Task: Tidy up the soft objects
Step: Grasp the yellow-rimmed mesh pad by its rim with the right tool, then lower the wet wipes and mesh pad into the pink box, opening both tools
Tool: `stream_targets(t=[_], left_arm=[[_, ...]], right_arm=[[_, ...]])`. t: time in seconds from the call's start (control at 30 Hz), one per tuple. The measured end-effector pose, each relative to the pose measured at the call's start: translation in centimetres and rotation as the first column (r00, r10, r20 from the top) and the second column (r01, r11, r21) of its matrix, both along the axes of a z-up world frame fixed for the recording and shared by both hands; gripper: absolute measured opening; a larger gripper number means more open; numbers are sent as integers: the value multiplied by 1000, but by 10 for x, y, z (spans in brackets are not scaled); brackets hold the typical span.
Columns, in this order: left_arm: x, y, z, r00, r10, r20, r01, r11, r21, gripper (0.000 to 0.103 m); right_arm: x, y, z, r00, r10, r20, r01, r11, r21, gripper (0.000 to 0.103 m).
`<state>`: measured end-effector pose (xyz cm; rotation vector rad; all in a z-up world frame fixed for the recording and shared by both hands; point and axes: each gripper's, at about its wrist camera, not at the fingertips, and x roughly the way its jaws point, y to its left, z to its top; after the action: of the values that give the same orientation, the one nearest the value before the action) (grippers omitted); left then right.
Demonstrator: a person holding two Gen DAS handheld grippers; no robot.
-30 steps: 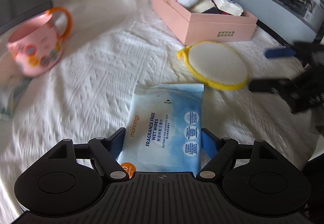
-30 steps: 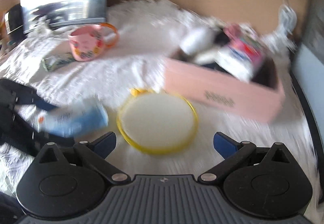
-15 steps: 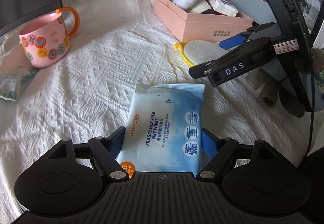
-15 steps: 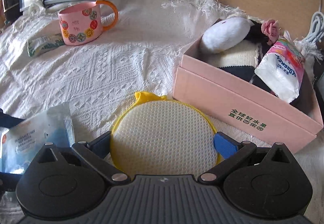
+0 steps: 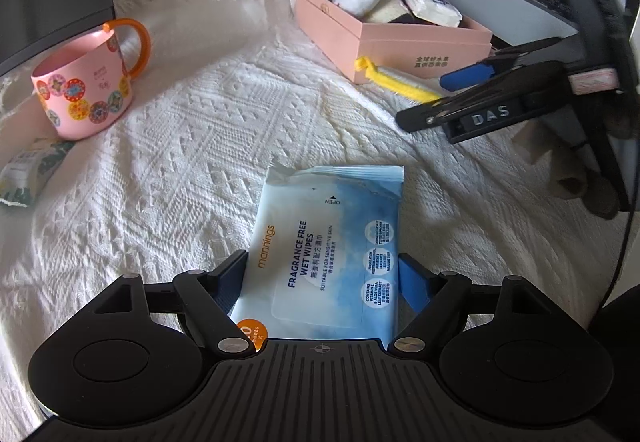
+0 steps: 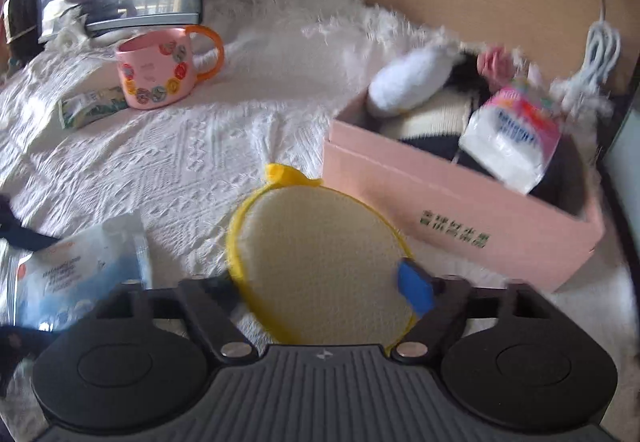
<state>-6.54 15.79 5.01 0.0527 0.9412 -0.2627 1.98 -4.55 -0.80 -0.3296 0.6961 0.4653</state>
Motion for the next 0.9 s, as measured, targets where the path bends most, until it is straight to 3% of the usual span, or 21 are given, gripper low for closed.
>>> stream_targets(t=[0.13, 0.23, 0.47, 0.67, 0.9], left_arm=[[2, -1, 0, 1000, -6, -9, 7, 1000, 12, 84], [4, 0, -1, 1000, -15, -13, 15, 1000, 19, 84], [9, 0, 6, 998, -52, -40, 53, 998, 18, 83], [17, -22, 33, 989, -145, 26, 144, 989, 32, 83], [105, -61, 101, 970, -163, 180, 177, 982, -69, 83]], right_arm=[[-26, 7, 5, 993, 25, 112, -9, 991, -134, 37], [-45, 12, 6, 980, 65, 187, -21, 973, -229, 24], [-62, 10, 10, 961, 75, 266, 21, 941, -338, 14], [-76, -16, 38, 946, 2, 324, 110, 939, -325, 14], [-93, -60, 72, 909, -124, 398, 237, 939, -248, 14]])
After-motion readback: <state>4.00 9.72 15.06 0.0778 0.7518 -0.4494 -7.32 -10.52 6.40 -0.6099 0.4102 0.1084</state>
